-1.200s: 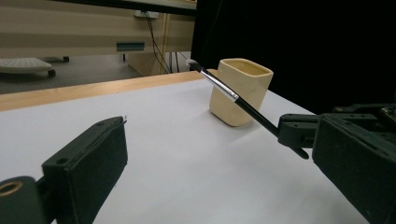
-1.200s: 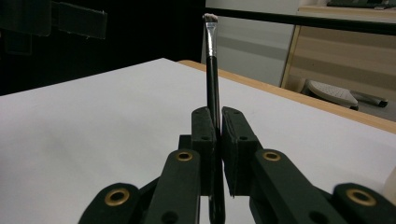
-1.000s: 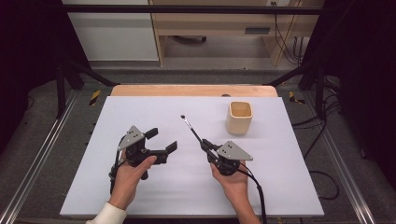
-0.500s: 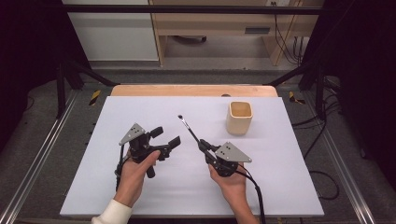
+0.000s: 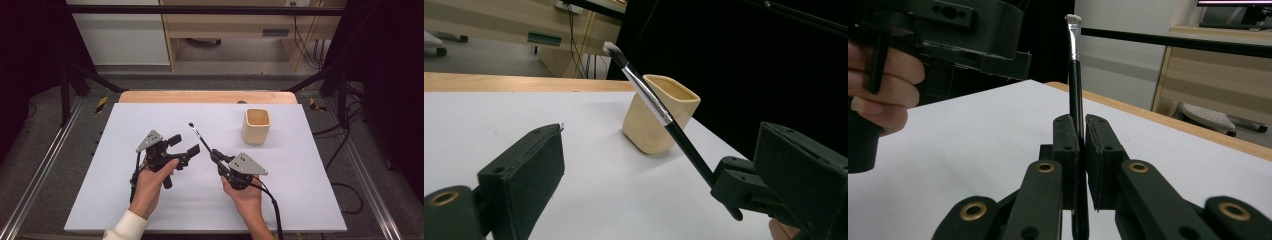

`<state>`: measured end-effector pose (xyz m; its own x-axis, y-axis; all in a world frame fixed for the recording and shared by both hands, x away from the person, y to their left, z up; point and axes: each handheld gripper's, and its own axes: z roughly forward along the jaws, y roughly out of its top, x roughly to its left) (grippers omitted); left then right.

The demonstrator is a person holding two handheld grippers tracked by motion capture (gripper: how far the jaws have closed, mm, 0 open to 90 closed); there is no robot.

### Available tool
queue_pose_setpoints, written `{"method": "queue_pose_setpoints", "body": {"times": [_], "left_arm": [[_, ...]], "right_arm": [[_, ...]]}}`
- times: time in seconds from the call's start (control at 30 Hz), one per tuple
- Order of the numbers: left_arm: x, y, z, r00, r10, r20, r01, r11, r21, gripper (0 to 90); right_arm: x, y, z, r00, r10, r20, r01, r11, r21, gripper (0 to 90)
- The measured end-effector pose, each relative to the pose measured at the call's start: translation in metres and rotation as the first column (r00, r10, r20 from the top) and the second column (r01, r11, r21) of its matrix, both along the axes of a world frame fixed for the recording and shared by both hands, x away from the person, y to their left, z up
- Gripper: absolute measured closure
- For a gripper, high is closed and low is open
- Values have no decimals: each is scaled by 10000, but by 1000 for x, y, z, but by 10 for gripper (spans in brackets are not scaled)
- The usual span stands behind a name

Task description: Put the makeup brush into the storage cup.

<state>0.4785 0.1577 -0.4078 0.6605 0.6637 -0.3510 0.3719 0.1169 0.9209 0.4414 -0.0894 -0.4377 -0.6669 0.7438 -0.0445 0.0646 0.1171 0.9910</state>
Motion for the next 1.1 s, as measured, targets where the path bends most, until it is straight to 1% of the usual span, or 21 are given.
{"method": "queue_pose_setpoints", "body": {"times": [0.1,0.13,0.2,0.23,0.3,0.33,0.37,0.4,0.43,0.47,0.5,0.57,0.6,0.63,0.67,0.73,0.77,0.87,0.93,1.0,1.1], "left_arm": [[0,-1,-1,9999,76,-91,-77,9999,-109,75],[1,-2,-1,9999,53,-105,-55,9998,-202,79],[1,-2,-2,9999,32,-118,-35,9997,-223,86],[1,-3,-2,9999,-56,-149,52,9997,-230,103],[2,-3,-3,9998,-55,-203,50,9996,-266,120],[2,-3,-3,9998,-55,-203,50,9996,-266,137],[2,-3,-3,9995,-102,-284,92,9994,-347,165],[3,-3,-4,9992,-173,-352,156,9987,-490,165],[3,-4,-4,9990,-189,-402,163,9979,-629,208],[3,-4,-4,9990,-189,-402,163,9979,-629,232],[3,-4,-5,9989,-186,-432,156,9975,-696,232],[3,-5,-5,9986,-252,-457,215,9965,-807,298],[3,-5,-6,9985,-250,-495,207,9961,-858,353],[3,-5,-6,9981,-284,-549,232,9955,-922,353],[4,-5,-6,9977,-266,-630,205,9952,-952,396],[4,-5,-7,9975,-258,-657,195,9952,-958,438],[4,-5,-7,9971,-275,-710,203,9947,-1005,438],[5,-5,-10,9950,-272,-965,163,9935,-1122,479],[5,-5,-12,9927,-353,-1156,197,9909,-1330,505],[6,-4,-13,9915,-403,-1235,222,9893,-1442,532],[6,-4,-13,9913,-418,-1247,232,9889,-1471,547]], "right_arm": [[-1,3,-1,10000,85,-49,-85,10000,16,840],[-2,5,-1,9999,163,22,-162,9998,-100,840],[-2,7,-1,9998,174,47,-173,9997,-157,840],[-3,10,-2,9996,221,148,-216,9992,-339,840],[-4,12,-3,9996,237,137,-232,9990,-382,840],[-4,12,-3,9996,237,137,-232,9990,-382,840],[-4,12,-4,9995,261,166,-254,9988,-409,840],[-4,12,-4,9995,261,166,-254,9988,-409,840],[-4,13,-4,9995,265,154,-259,9989,-387,840],[-4,13,-3,9995,274,158,-267,9989,-389,840],[-4,13,-3,9995,274,158,-267,9989,-389,840],[-5,13,-3,9995,269,157,-263,9989,-377,840],[-5,13,-3,9995,269,157,-262,9989,-379,840],[-5,13,-3,9995,269,157,-262,9989,-379,840],[-4,13,-3,9995,270,147,-264,9990,-373,840],[-4,13,-3,9995,286,145,-280,9989,-367,839],[-4,13,-3,9995,286,145,-280,9989,-367,839],[-5,13,-3,9995,281,143,-276,9991,-336,840],[-5,13,-3,9995,295,143,-290,9991,-324,840],[-4,13,-4,9995,306,127,-301,9989,-351,839],[-4,14,-4,9995,318,79,-315,9989,-352,840]]}}
